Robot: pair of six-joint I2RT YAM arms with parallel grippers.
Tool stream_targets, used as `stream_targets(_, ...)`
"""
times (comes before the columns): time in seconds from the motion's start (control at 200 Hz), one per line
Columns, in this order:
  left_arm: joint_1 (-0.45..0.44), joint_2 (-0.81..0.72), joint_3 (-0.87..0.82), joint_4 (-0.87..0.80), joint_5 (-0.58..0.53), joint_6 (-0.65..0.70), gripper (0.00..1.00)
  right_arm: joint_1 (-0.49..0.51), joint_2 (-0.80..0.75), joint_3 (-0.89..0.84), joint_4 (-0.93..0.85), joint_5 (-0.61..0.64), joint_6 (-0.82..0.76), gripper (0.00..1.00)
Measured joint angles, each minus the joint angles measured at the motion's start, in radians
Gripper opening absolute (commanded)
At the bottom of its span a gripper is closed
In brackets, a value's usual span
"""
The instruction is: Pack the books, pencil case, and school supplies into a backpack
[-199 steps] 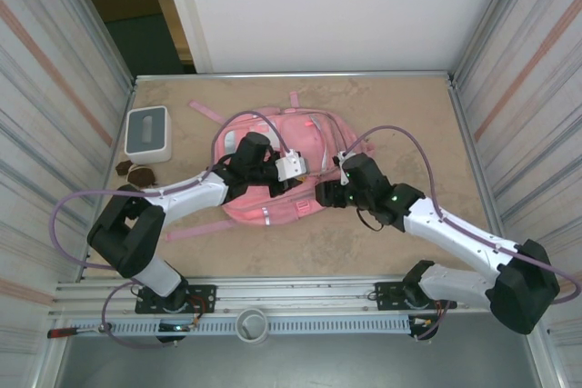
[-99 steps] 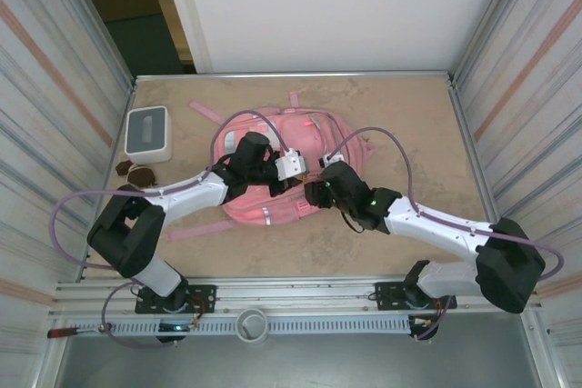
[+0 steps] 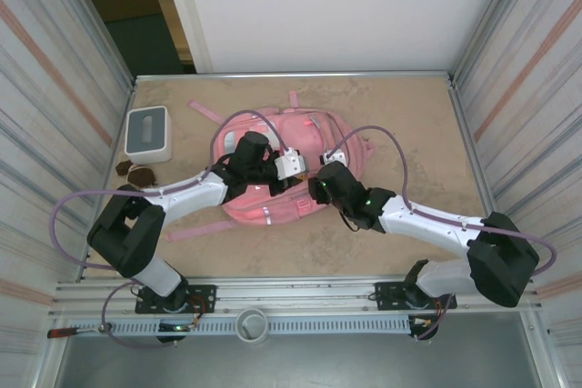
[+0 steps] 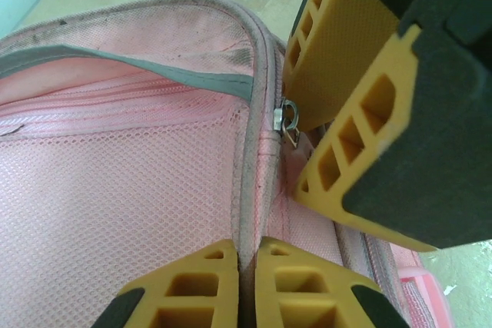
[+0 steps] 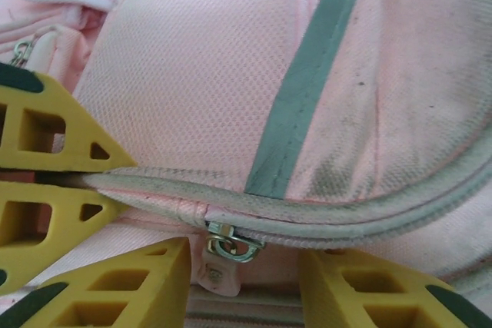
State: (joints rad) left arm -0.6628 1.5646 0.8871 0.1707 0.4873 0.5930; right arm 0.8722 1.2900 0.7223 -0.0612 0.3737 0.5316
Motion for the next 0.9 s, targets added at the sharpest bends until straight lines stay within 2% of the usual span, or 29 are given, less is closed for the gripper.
stream_targets(0.195,0.0,0.0,0.0,0.002,0.0,-0.007,0.0,0.0,-0.007,0.0,-0.008,0.04,0.0,0.42)
stream_targets(0.556,0.0,0.0,0.0,0.006,0.001,-0.011,0.0,-0.011,-0.047,-0.001,-0.055,0.074,-0.03,0.33)
stream_targets(0.902,0.0,0.0,0.0,0.007,-0.001,-0.014,0.0,-0.094,-0.048,-0.003,-0.041,-0.089,-0.092,0.27)
